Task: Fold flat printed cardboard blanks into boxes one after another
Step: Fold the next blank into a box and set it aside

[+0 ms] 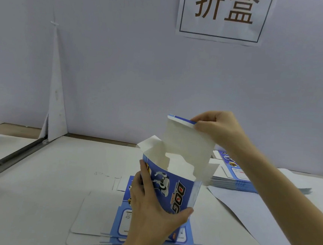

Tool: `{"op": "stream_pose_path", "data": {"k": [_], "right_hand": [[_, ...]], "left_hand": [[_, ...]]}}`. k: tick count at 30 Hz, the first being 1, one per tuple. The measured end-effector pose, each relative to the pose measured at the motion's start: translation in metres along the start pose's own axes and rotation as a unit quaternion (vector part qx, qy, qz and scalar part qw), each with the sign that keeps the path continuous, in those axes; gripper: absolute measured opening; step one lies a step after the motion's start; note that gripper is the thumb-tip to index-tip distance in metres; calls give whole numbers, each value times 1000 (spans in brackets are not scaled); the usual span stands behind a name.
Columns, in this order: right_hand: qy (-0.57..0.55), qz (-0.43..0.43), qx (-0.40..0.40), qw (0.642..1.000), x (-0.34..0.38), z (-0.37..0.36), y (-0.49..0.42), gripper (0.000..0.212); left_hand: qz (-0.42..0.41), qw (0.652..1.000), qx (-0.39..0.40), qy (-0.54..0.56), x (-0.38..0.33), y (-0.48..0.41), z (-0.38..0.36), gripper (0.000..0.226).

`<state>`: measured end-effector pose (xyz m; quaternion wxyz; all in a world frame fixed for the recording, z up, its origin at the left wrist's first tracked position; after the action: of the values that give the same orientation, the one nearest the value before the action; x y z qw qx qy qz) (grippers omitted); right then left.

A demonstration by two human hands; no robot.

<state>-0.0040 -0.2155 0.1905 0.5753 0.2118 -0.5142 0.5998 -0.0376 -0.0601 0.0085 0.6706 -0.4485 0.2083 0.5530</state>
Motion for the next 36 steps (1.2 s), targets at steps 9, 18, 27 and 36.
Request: {"op": "stream_pose_path", "data": {"k": [9,18,27,36], "right_hand": [[213,127,44,968,38,-33,-8,13],[-121,182,-286,933,-61,20,92,34],[-316,-46,48,946,-162,-66,121,63],[-329,-81,45,940,-162,-70,125,54]], "left_hand": [[0,1000,6,10,2,1,3,126],[32,979,106,173,41,-22,9,98],[39,958,198,202,40,-11,-9,90],[22,967,189,168,44,-13,-10,86]]}}
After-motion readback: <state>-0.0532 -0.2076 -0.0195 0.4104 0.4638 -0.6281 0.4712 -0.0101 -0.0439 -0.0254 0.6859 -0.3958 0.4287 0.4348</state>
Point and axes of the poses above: each hand's wrist, its own y-axis away from the middle knuckle, its own z-axis out of the back of the hand, x = y × z, the point moved 6 cm from there along -y, towards the middle knuckle, and after that the axes turned 10 degrees about -y, right-handed, at the moved point
